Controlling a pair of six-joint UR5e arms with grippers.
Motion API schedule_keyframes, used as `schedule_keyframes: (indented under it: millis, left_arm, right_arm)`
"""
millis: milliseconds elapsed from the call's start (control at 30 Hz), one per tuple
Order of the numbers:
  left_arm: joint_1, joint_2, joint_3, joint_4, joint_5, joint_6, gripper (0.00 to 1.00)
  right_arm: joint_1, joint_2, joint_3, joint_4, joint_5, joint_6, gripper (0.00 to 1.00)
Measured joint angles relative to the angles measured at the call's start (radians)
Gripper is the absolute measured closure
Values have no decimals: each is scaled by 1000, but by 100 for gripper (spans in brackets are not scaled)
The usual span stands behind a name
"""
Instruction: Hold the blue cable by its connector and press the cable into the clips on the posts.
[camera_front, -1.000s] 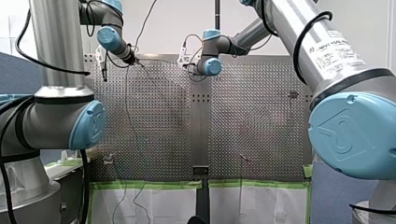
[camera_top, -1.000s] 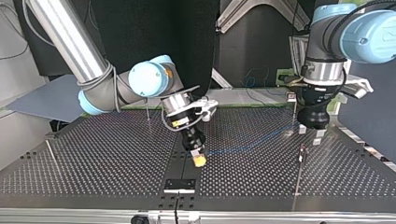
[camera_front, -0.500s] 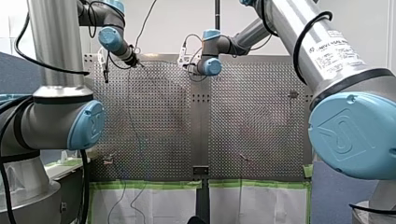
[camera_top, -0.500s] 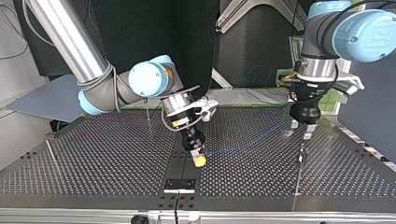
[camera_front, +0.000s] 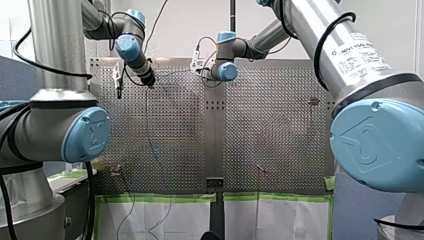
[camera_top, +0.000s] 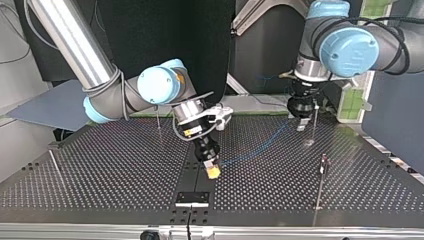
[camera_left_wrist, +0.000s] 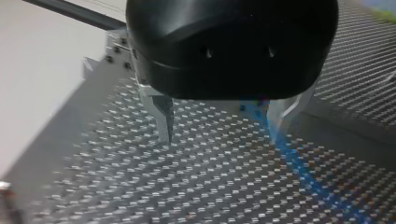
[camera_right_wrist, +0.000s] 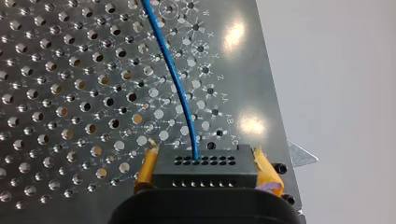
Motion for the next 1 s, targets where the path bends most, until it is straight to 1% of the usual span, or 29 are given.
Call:
schedule_keyframes:
  millis: [167,233,433,533,667,767,833,1000]
  left_arm:
    - [-49,-26,0,-8,-46,-9,0]
    - [-65,-28,0,-7,-51,-15,0]
    - [-117,-29,0,7,-36,-40,0]
    - [-144,-29,0,19,-16,-64,0]
    - [-177,-29,0,36,18,-99,0]
    - [-182,-29,0,40,38,-126,0]
    - [-180,-29,1,41,42,-142,0]
    - [-175,-29,1,42,46,-185,0]
  right_arm:
    - [0,0,0,2,1,-1,100]
    - [0,0,0,4,1,-1,100]
    - [4,-1,0,15,2,-9,100]
    - [6,-2,0,19,2,-12,100]
    - [12,-16,0,36,2,-25,100]
    - [16,-35,1,58,2,-34,100]
    - [20,-52,3,78,2,-37,100]
    - [25,-87,13,122,4,-38,100]
